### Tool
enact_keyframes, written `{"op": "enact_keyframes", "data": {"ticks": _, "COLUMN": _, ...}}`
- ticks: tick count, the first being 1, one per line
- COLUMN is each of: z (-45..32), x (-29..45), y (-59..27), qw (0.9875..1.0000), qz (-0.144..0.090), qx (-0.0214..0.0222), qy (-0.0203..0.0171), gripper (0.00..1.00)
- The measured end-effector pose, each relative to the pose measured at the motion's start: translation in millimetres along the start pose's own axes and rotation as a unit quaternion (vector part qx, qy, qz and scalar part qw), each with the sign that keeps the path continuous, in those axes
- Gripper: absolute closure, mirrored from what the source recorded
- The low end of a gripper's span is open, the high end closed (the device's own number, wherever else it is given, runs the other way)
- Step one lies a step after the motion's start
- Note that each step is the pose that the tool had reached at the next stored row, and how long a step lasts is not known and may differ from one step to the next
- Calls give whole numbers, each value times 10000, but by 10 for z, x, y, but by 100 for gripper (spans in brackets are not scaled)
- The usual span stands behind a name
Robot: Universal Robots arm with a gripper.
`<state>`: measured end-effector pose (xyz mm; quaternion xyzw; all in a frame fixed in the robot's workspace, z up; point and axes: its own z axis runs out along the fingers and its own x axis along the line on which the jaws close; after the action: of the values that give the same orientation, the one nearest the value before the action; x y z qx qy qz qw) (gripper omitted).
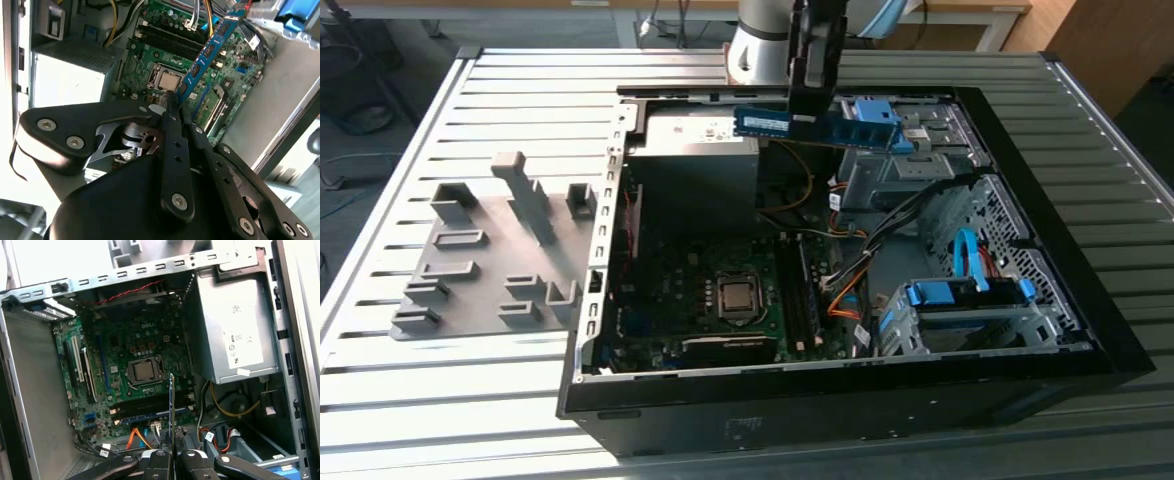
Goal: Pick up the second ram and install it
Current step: 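Insert the second ram into the second slot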
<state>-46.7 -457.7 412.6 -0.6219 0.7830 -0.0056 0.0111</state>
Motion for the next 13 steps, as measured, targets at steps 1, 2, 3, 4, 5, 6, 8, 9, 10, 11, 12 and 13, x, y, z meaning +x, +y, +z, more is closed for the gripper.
{"op": "enact_keyframes", "data": {"ticks": 1, "z": 2, "x": 0, "y": 0, "qw": 10000, "qz": 92, "qx": 1, "qy": 2, "gripper": 86}}
{"op": "enact_keyframes", "data": {"ticks": 2, "z": 4, "x": 0, "y": 0, "qw": 9998, "qz": 204, "qx": 2, "qy": 4, "gripper": 86}}
{"op": "enact_keyframes", "data": {"ticks": 3, "z": 6, "x": 0, "y": 0, "qw": 9996, "qz": 299, "qx": 3, "qy": 6, "gripper": 86}}
{"op": "enact_keyframes", "data": {"ticks": 4, "z": 7, "x": 0, "y": 0, "qw": 9992, "qz": 389, "qx": 4, "qy": 9, "gripper": 86}}
{"op": "enact_keyframes", "data": {"ticks": 5, "z": 7, "x": 0, "y": 0, "qw": 9989, "qz": 478, "qx": 5, "qy": 11, "gripper": 86}}
{"op": "enact_keyframes", "data": {"ticks": 6, "z": 8, "x": 0, "y": 0, "qw": 9984, "qz": 561, "qx": 6, "qy": 13, "gripper": 86}}
{"op": "enact_keyframes", "data": {"ticks": 8, "z": 10, "x": 0, "y": 0, "qw": 9974, "qz": 721, "qx": 8, "qy": 16, "gripper": 86}}
{"op": "enact_keyframes", "data": {"ticks": 9, "z": 10, "x": -1, "y": 0, "qw": 9967, "qz": 806, "qx": 8, "qy": 18, "gripper": 86}}
{"op": "enact_keyframes", "data": {"ticks": 10, "z": 11, "x": -1, "y": 0, "qw": 9961, "qz": 881, "qx": 9, "qy": 21, "gripper": 86}}
{"op": "enact_keyframes", "data": {"ticks": 11, "z": 12, "x": -1, "y": 1, "qw": 9954, "qz": 961, "qx": 10, "qy": 22, "gripper": 86}}
{"op": "enact_keyframes", "data": {"ticks": 12, "z": 12, "x": -2, "y": 1, "qw": 9945, "qz": 1043, "qx": 11, "qy": 24, "gripper": 86}}
{"op": "enact_keyframes", "data": {"ticks": 13, "z": 15, "x": -2, "y": 1, "qw": 9936, "qz": 1129, "qx": 12, "qy": 25, "gripper": 86}}
